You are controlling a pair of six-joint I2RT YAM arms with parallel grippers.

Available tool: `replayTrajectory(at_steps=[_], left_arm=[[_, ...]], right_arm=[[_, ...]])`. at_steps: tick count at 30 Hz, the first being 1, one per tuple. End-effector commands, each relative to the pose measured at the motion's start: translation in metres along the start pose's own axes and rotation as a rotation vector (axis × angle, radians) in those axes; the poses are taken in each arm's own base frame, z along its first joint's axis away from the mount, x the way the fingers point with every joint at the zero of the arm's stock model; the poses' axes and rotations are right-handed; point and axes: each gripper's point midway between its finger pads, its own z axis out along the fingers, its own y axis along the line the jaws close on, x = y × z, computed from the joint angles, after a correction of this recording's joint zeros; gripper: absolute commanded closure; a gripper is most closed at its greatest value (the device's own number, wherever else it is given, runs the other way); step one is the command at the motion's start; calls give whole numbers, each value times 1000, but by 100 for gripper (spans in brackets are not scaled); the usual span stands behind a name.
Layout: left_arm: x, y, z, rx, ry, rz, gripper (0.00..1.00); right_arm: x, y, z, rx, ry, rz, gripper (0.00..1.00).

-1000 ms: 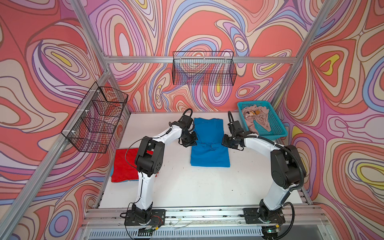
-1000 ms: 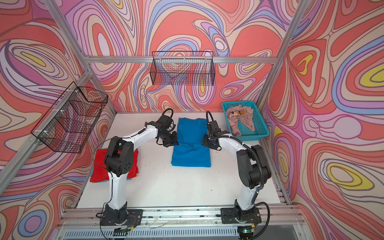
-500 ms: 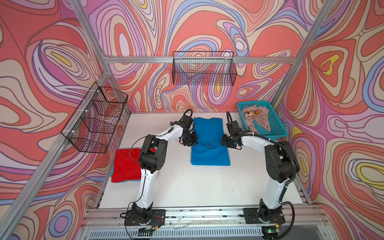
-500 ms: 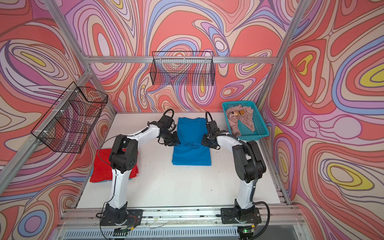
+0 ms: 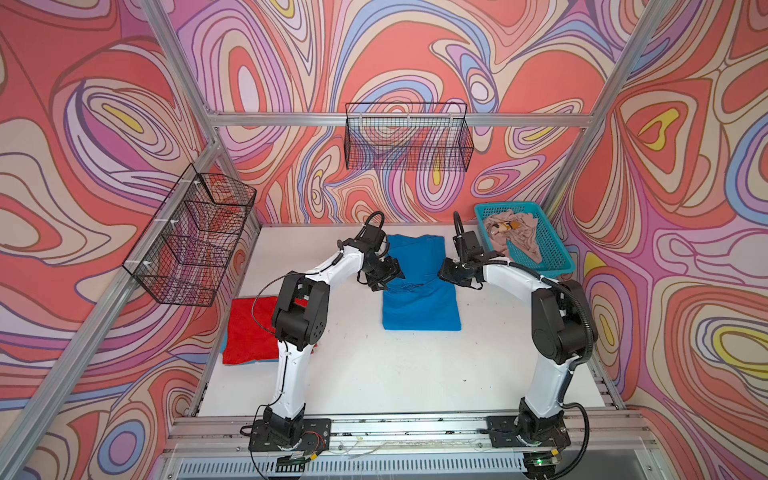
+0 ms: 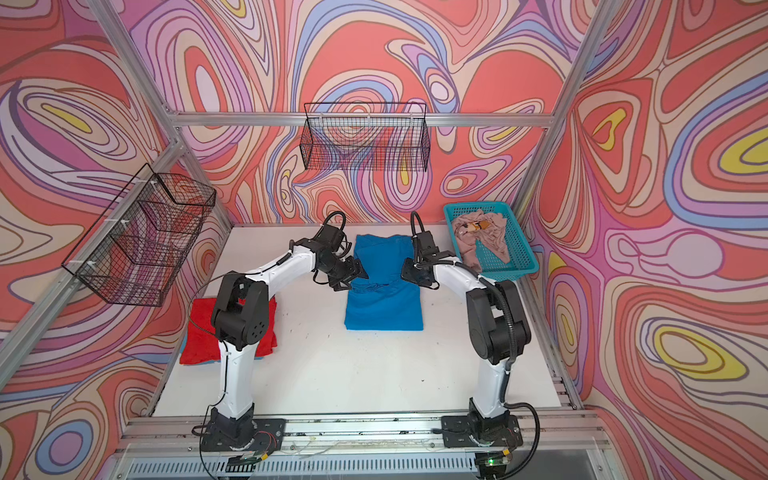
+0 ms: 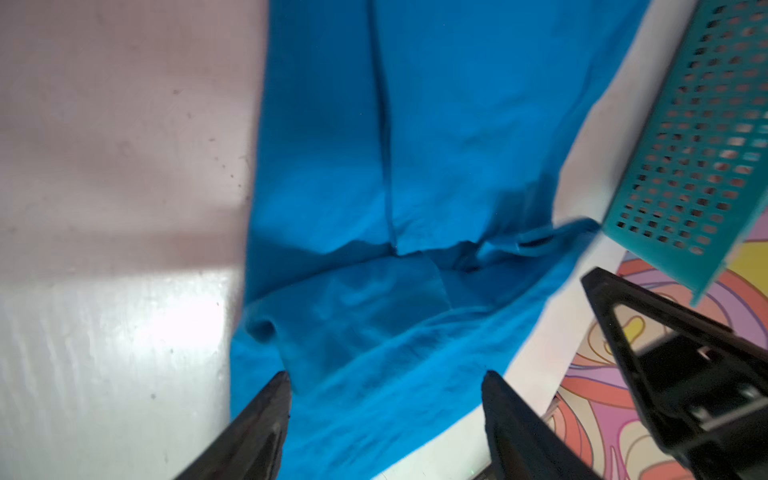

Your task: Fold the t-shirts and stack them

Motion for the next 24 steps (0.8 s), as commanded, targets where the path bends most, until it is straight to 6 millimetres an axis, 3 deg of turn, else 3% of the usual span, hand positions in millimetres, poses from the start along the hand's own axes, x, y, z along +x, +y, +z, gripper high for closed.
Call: replayTrajectory(at_steps=[1,5,8,12,15,19,24], left_arm=[[-10,-42,-53,108,-105,65,16],[-7,-53,-82,141,-158,103,9],[2,-50,-97,155,-186,117,4],[14,-36,-109,171,-194,91,4],[16,-14,-125,170,-251,75,3],[19,22,-147,129,-298,60,0],[28,69,-160,76,-350,28,0]], right_arm=[[-15,12,-27,-32,-41,-32,46],[-11,18,-39,-59,-34,-48,42],[3,25,-47,-108,-20,-53,41],[38,67,-44,-234,20,-121,45],[64,97,-27,-282,70,-168,47],[77,122,-8,-326,85,-200,49],[81,127,29,-315,120,-202,50]])
